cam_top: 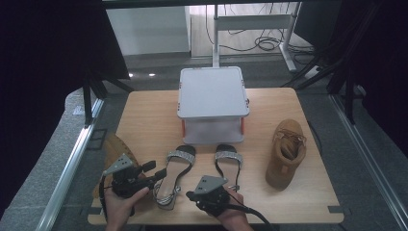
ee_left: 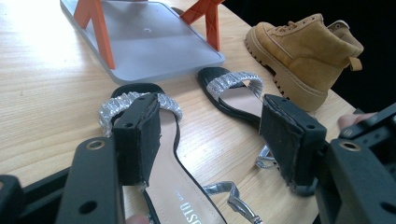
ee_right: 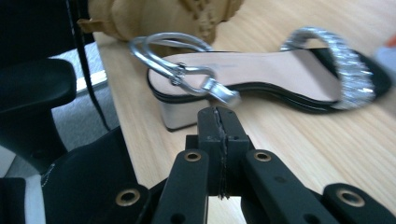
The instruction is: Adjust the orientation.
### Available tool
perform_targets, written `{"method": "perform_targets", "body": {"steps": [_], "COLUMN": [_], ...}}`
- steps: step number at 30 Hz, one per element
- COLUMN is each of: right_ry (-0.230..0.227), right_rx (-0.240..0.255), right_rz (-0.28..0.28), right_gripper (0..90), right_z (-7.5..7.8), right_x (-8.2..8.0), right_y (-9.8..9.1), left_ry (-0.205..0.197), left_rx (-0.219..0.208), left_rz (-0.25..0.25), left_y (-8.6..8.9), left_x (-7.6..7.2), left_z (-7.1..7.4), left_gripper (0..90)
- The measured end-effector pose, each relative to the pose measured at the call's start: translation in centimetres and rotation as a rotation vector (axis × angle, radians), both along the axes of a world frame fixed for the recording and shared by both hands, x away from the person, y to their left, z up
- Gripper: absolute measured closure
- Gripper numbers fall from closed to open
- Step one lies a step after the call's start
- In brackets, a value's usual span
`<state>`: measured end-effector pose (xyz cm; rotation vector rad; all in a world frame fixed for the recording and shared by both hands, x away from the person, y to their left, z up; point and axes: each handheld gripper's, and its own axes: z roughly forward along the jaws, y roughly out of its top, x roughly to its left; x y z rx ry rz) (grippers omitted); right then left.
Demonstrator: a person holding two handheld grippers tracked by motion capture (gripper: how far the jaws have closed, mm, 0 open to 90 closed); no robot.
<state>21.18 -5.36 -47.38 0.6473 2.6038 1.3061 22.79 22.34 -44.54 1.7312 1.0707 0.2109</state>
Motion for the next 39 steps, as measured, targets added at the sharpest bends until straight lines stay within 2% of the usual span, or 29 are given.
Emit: {"method": "perform_targets", "body": {"steps": [6, 13, 16, 21, 27, 34, 39], "right_ry": [-0.004, -0.008, -0.01, 0.003, 0.018, 0.009, 0.008], "right_rx": [0.035, 0.061, 0.02, 0.019, 0.017, -0.002, -0.008], "right_rz": [-0.062, -0.087, -0.088, -0.128, -0.147, -0.143, -0.144], "right_gripper": [89.4, 89.4, 89.4, 89.3, 89.4, 89.4, 89.4], "right_z": [0.0, -0.7, -1.2, -1.8, -2.5, -2.6, -2.8], "right_x": [-0.2, -1.2, -1.4, -1.5, -1.6, -1.7, -1.8], "right_y": [-2.6, -4.6, -5.3, -6.9, -7.3, -6.7, -6.4], "left_ry": [0.003, 0.0, 0.002, 0.01, 0.011, 0.025, 0.009], "left_rx": [0.007, 0.027, 0.04, 0.054, 0.057, 0.064, 0.061], "left_rz": [0.002, 0.01, 0.01, 0.008, -0.008, -0.018, -0.01], "left_y": [-0.1, -0.2, -0.4, -0.7, -1.2, -1.5, -1.5], "left_x": [0.1, 0.0, 0.2, 0.5, 0.6, 0.7, 0.5], "left_z": [-0.1, -0.1, -0.2, -0.5, -0.6, -1.0, -0.9], "left_gripper": [38.4, 38.4, 38.3, 38.2, 38.1, 38.0, 38.3]}}
